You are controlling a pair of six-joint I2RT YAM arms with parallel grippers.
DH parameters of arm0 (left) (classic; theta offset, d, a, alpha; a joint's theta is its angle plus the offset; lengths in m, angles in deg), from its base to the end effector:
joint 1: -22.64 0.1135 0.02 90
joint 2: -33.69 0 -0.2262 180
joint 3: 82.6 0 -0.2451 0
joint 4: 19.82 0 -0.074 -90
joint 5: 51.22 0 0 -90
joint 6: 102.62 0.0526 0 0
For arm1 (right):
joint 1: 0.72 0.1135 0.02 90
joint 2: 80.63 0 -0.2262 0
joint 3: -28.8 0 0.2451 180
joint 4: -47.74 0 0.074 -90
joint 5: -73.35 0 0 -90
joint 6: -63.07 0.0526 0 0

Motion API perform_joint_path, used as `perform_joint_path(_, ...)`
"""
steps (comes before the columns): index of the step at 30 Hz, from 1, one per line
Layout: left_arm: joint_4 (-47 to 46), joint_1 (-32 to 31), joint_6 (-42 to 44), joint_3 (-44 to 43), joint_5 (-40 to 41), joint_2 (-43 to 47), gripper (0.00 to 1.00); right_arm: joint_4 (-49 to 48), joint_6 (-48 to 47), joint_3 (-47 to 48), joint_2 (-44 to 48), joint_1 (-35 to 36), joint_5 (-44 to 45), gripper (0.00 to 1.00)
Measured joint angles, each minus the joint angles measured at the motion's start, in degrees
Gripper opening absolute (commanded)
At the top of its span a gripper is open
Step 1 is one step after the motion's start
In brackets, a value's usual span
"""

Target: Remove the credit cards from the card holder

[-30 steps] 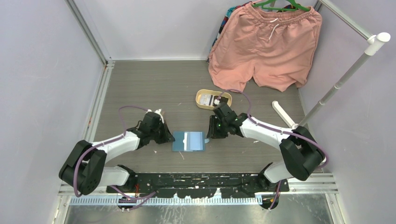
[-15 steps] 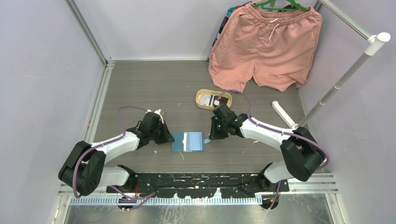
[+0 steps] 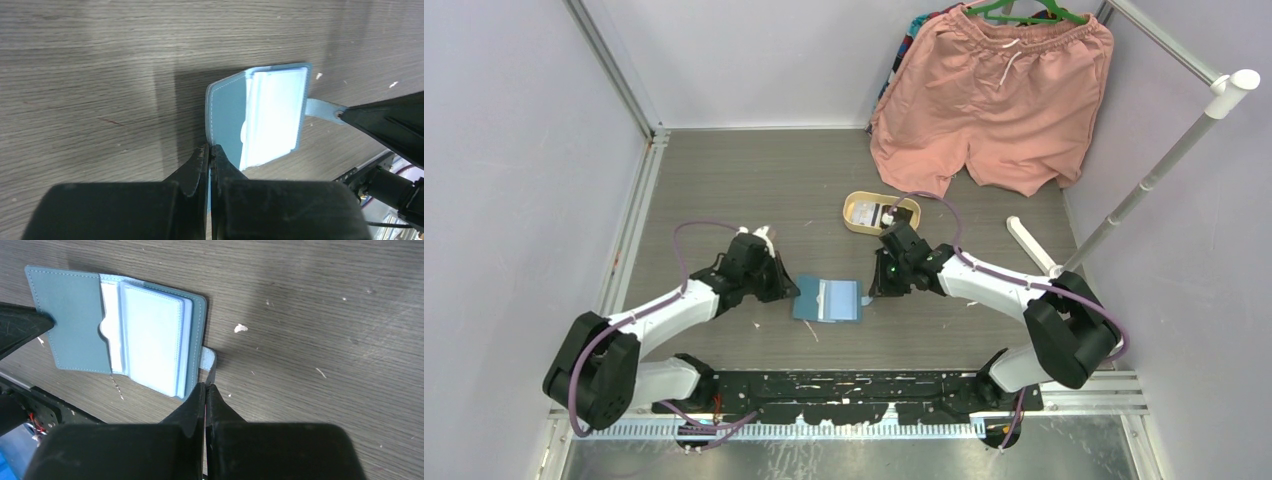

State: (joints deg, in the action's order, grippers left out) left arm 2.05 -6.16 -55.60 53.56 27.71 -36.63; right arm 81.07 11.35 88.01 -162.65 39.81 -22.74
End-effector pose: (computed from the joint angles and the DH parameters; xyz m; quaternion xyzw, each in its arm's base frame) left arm 0.2113 -0.1277 0.1233 -0.0808 0.9274 -0.2805 0.2338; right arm 0.2129 0.1894 0.1376 -0.0342 0.9548 0.2239 0.1924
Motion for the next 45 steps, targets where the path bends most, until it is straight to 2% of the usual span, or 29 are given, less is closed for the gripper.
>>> perform_joint_path(8,1.2,-4.04,-0.94,-3.02,0.02,2.32,0.0,-2.49,0.72,-0.07,-1.29,0.0,-1.16,0.01)
perform_joint_path(24,-0.04,-11.15,-3.56,-6.69,0.85,-1.77,0.24,-5.44,1.11,-1.42,-2.01,0.0,-2.38,0.01)
perform_joint_path(35,-5.86,-13.66,-6.27,-7.08,0.31,-5.31,0.25,-6.64,1.31,-2.32,-2.01,0.0,-2.6,0.01)
perform_joint_path(45,-16.41,-14.27,-10.49,-4.57,-2.16,-8.98,0.24,-7.63,2.01,-2.62,-2.47,0.0,-3.06,0.01)
